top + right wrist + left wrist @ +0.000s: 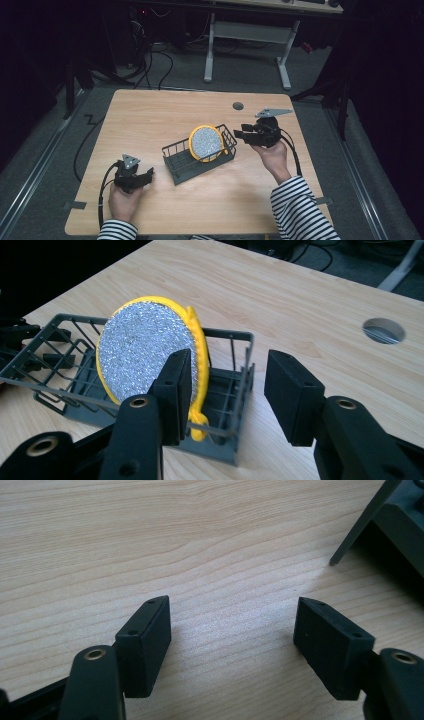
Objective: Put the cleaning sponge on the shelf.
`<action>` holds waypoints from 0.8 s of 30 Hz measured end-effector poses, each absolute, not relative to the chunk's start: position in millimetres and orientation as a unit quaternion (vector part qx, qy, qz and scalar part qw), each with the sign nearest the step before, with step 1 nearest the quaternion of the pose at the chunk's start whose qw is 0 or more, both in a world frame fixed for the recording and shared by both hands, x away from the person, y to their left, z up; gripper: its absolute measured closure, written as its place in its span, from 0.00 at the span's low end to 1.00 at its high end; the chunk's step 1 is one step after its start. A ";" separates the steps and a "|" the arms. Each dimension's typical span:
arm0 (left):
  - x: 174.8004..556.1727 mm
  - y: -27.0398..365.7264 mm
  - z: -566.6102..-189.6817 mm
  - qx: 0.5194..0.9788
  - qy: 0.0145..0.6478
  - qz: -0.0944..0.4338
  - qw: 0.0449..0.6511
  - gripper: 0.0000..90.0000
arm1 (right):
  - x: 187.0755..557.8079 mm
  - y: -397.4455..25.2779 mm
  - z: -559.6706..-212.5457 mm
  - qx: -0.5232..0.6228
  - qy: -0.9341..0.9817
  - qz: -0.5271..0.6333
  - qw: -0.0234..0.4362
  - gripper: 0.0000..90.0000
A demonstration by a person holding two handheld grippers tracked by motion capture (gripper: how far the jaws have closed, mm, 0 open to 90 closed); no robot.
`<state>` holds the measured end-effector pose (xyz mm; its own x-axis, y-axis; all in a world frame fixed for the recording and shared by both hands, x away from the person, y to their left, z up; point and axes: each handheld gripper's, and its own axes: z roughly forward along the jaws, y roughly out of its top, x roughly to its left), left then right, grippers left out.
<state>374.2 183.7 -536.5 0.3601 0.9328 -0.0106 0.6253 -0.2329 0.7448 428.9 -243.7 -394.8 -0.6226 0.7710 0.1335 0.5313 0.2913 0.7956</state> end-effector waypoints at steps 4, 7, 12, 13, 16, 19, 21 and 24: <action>374.2 183.7 -536.5 0.752 0.518 0.227 0.339 0.35 | 422.5 -254.8 -389.8 0.416 0.785 0.435 0.148 0.60; 374.2 183.7 -536.5 0.752 0.518 0.227 0.339 0.35 | 417.5 -264.3 -388.5 0.421 0.777 0.441 0.153 0.61; 374.3 183.7 -536.5 0.752 0.518 0.227 0.339 0.35 | 410.9 -277.8 -391.3 0.434 0.769 0.441 0.157 0.61; 374.3 183.7 -536.5 0.752 0.518 0.227 0.339 0.35 | 408.6 -281.7 -391.2 0.436 0.768 0.440 0.162 0.61; 374.2 183.7 -536.4 0.752 0.518 0.227 0.339 0.35 | 402.4 -290.9 -391.3 0.441 0.760 0.447 0.168 0.61; 374.2 183.7 -536.5 0.752 0.518 0.227 0.339 0.35 | 396.2 -300.5 -392.3 0.451 0.753 0.446 0.173 0.60; 374.2 183.7 -536.5 0.752 0.518 0.227 0.339 0.35 | 391.8 -305.9 -390.9 0.454 0.750 0.446 0.182 0.60; 374.2 183.6 -536.5 0.752 0.518 0.227 0.339 0.35 | 386.8 -310.5 -388.6 0.452 0.746 0.449 0.193 0.61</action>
<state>374.2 183.6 -536.5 0.3602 0.9328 -0.0104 0.6252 -0.2331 0.7448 386.8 -310.5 -388.6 -0.5171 0.8478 0.1180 0.5005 0.1877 0.8451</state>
